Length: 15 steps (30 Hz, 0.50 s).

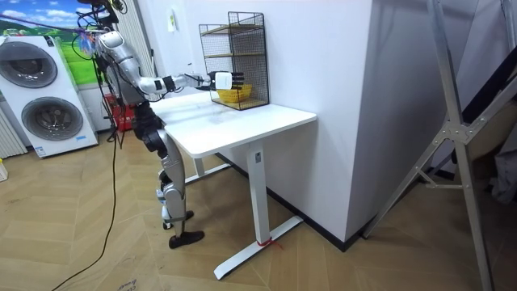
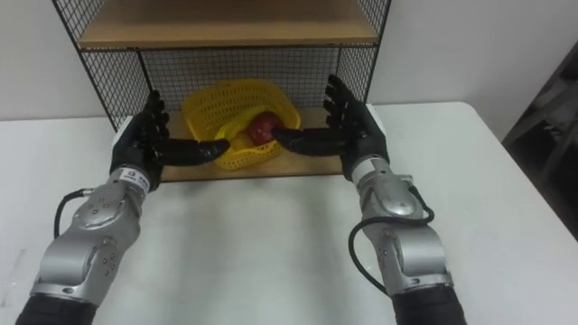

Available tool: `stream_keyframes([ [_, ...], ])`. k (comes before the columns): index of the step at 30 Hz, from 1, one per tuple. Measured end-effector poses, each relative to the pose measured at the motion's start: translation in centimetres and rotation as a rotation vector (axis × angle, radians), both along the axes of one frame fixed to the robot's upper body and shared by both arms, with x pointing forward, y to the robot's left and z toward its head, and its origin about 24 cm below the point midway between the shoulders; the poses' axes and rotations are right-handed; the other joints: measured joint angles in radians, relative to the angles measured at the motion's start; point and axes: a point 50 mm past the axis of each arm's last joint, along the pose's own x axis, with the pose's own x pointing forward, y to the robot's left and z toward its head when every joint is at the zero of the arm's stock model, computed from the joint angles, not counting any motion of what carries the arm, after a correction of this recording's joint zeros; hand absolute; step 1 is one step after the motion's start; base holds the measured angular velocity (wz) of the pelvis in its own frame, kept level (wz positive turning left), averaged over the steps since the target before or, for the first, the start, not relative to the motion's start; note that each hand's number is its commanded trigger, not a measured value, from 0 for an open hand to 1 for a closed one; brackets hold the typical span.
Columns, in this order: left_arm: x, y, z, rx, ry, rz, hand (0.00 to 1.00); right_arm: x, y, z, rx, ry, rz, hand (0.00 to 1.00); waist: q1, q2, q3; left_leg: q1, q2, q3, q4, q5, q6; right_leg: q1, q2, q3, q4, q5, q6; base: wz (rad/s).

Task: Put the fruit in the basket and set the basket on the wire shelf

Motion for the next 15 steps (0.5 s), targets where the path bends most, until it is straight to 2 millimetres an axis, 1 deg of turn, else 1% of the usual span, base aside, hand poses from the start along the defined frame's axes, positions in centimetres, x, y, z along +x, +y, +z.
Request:
stream_keyframes([
  [2, -0.9, -0.1, 0.0, -0.004, -0.011, -0.012, 0.0, -1.1, 0.0, 0.0, 0.008, -0.016, 0.003, 0.0, 0.002, -0.001, 0.001, -0.004, 0.0, 0.0, 0.0, 0.0, 0.0, -0.001, 0.0, 0.0, -0.001, 0.002, -0.001, 0.0],
  [6, -1.4, -0.2, 0.1, -0.002, -0.043, -0.033, 0.0, -2.0, 0.1, -0.1, -0.004, -0.03, 0.026, 0.0, 0.003, 0.001, 0.0017, -0.002, 0.0, 0.001, 0.0, 0.0, 0.0, -0.001, 0.0, 0.0, 0.0, 0.002, -0.001, 0.0],
  [8, -2.2, -0.4, 0.3, -0.015, -0.069, -0.068, 0.0, -2.7, 0.1, 0.1, -0.048, -0.053, 0.031, 0.0, 0.004, 0.002, 0.0021, -0.004, 0.001, 0.001, 0.0, 0.0, 0.0, -0.002, 0.0, 0.0, 0.002, 0.002, -0.001, 0.0],
  [10, -3.1, -0.2, 0.4, -0.022, -0.093, -0.085, 0.0, -3.3, 0.0, 0.5, -0.051, -0.088, 0.038, 0.0, 0.002, 0.002, 0.0014, -0.012, 0.001, 0.002, 0.001, 0.0, 0.0, -0.014, 0.0, 0.001, 0.004, 0.002, -0.001, 0.0],
  [12, -4.0, 0.0, 0.2, -0.016, -0.102, -0.105, 0.0, -3.9, -0.3, 0.6, -0.053, -0.113, 0.041, 0.0, 0.002, 0.003, 0.0015, -0.015, 0.001, 0.002, 0.001, 0.0, 0.0, -0.015, 0.0, 0.0, 0.003, 0.002, -0.002, 0.0],
  [14, -5.0, 0.1, -0.4, -0.019, -0.096, -0.118, 0.0, -5.0, -0.6, 0.5, -0.067, -0.122, 0.048, 0.0, 0.002, 0.003, 0.0015, -0.019, 0.001, 0.001, 0.003, 0.0, 0.0, -0.016, 0.0, 0.0, 0.003, 0.003, -0.002, 0.0],
  [15, -5.2, 0.2, -0.5, -0.021, -0.094, -0.121, 0.0, -5.3, -0.7, 0.5, -0.08, -0.126, 0.054, 0.0, 0.002, 0.003, 0.0015, -0.02, 0.001, 0.0, 0.003, 0.0, 0.0, -0.016, 0.001, 0.001, 0.003, 0.003, -0.002, 0.0],
])
